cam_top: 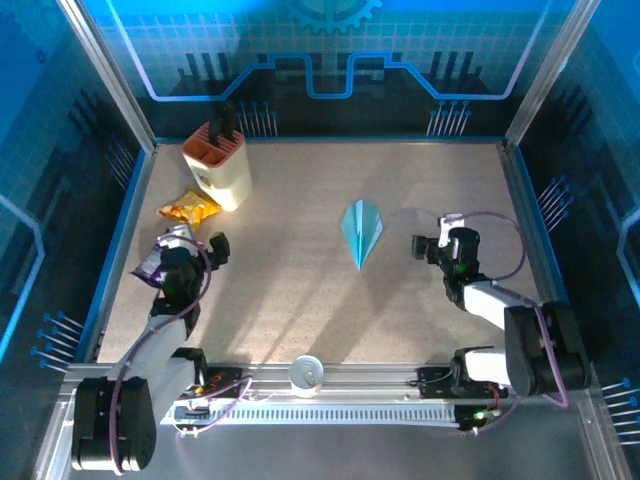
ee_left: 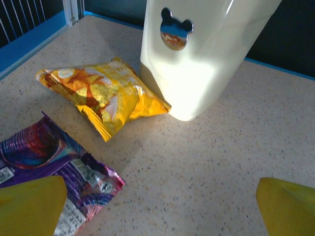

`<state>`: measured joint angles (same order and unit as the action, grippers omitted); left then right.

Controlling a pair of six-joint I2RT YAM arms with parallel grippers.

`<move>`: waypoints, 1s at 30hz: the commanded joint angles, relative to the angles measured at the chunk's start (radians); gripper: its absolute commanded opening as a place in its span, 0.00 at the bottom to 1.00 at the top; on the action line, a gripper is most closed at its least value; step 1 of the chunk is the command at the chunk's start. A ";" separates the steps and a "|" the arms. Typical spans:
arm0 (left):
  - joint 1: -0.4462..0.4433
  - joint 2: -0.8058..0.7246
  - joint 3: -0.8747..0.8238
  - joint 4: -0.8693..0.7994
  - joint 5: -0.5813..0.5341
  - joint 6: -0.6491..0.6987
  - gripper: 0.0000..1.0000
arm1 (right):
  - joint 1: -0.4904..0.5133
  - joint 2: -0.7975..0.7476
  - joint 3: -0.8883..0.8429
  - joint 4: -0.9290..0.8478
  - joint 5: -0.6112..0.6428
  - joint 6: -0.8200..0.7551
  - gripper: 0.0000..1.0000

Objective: Fold a paper plane with a square sheet of paper (fold left side to right side)

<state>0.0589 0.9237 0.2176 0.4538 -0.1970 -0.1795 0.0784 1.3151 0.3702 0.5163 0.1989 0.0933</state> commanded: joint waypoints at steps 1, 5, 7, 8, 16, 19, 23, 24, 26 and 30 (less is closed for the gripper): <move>0.017 0.056 -0.018 0.142 0.038 0.023 1.00 | 0.006 0.061 -0.007 0.299 -0.025 -0.092 0.99; 0.021 0.180 -0.021 0.266 0.081 0.036 1.00 | 0.002 0.224 -0.017 0.477 -0.064 -0.104 0.99; 0.025 0.221 -0.015 0.318 0.128 0.043 1.00 | 0.002 0.206 -0.002 0.414 -0.077 -0.103 0.99; 0.027 0.253 -0.013 0.359 0.150 0.042 1.00 | -0.001 0.211 0.015 0.384 -0.091 -0.107 0.99; 0.031 0.469 0.068 0.502 0.262 0.095 1.00 | -0.015 0.217 0.044 0.339 -0.115 -0.102 1.00; 0.033 0.599 0.066 0.638 0.286 0.103 1.00 | -0.014 0.217 0.044 0.338 -0.114 -0.102 0.99; 0.036 0.632 0.076 0.635 0.280 0.099 1.00 | -0.012 0.219 0.044 0.340 -0.112 -0.102 0.99; 0.035 0.643 0.082 0.645 0.283 0.100 1.00 | -0.011 0.218 0.043 0.340 -0.113 -0.102 0.99; 0.026 0.634 0.103 0.589 0.269 0.108 1.00 | -0.012 0.218 0.043 0.340 -0.113 -0.102 0.99; 0.020 0.638 0.114 0.578 0.258 0.116 1.00 | -0.012 0.219 0.045 0.337 -0.115 -0.102 0.99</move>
<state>0.0795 1.5681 0.3107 1.0260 0.0578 -0.0937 0.0753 1.5333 0.3996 0.8310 0.0956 0.0059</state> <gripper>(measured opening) 0.999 0.993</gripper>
